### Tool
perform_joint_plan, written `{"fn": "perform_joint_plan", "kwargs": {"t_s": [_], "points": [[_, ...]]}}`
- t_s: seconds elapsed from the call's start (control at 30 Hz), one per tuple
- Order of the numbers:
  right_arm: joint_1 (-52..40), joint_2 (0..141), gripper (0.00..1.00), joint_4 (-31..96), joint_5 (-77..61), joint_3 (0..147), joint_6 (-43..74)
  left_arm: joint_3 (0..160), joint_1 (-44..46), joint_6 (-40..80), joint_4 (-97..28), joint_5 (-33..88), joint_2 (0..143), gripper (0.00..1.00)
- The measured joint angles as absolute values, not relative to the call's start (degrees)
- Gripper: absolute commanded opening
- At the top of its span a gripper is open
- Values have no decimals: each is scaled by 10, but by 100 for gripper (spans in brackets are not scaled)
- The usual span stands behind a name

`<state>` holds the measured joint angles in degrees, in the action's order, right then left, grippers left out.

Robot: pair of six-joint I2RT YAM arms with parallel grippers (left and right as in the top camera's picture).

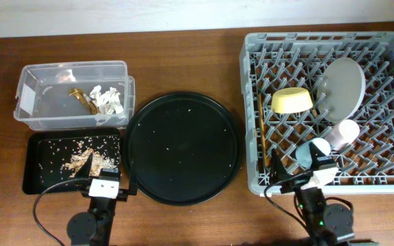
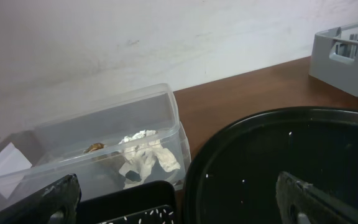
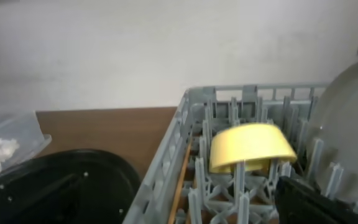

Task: Sort waste into correct bins and load items into the dishwasher rack

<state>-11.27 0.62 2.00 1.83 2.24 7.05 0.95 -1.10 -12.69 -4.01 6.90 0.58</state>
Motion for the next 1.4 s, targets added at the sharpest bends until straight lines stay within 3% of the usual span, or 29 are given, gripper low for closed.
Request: {"fn": "perform_joint_plan", "kwargs": {"t_s": [1.4], "points": [[-113,7,99,42,18,7,70,10,-11,-127,-40,69,6,99]]}}
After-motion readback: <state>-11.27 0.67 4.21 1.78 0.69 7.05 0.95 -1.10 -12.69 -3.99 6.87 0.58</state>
